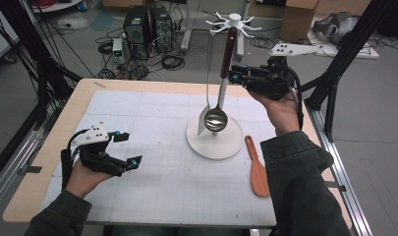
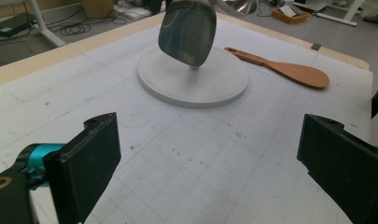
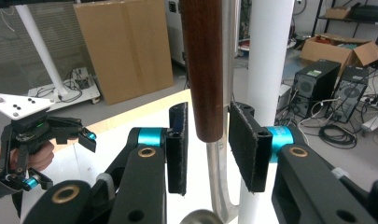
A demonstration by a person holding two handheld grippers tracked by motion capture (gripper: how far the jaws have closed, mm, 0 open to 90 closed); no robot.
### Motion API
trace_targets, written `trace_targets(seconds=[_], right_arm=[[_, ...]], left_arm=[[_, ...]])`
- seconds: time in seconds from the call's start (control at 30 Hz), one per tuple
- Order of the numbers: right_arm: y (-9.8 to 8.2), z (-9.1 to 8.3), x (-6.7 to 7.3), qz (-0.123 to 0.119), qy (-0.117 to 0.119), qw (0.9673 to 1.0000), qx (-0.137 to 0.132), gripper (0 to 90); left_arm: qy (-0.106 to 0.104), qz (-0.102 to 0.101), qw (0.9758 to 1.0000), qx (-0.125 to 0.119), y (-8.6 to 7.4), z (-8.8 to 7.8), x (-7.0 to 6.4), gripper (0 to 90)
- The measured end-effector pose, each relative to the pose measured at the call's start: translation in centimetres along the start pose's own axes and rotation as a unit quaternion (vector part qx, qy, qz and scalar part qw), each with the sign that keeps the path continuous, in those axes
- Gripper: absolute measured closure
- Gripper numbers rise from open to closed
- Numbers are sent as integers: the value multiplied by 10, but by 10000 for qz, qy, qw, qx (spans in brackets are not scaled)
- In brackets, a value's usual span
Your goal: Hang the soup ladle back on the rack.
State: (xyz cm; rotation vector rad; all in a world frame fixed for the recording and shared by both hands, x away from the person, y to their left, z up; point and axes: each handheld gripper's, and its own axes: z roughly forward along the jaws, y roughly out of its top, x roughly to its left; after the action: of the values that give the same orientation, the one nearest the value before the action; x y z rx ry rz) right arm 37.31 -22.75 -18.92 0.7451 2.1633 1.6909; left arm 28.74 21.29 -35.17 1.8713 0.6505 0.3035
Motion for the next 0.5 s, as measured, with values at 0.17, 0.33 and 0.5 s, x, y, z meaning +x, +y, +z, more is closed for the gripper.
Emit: trace_targets(seconds=[0.17, 0.33, 0.5], right_arm=[[1, -6, 0, -35, 49, 10000, -1, 731], [3, -12, -1, -112, 99, 9998, 118, 844], [9, -18, -6, -122, 146, 9997, 124, 890]], left_arm=[[11, 3, 10000, 12, -1, -1, 2, 65], [1, -1, 10000, 6, -1, 0, 2, 65], [10, -15, 10000, -3, -1, 0, 2, 65]])
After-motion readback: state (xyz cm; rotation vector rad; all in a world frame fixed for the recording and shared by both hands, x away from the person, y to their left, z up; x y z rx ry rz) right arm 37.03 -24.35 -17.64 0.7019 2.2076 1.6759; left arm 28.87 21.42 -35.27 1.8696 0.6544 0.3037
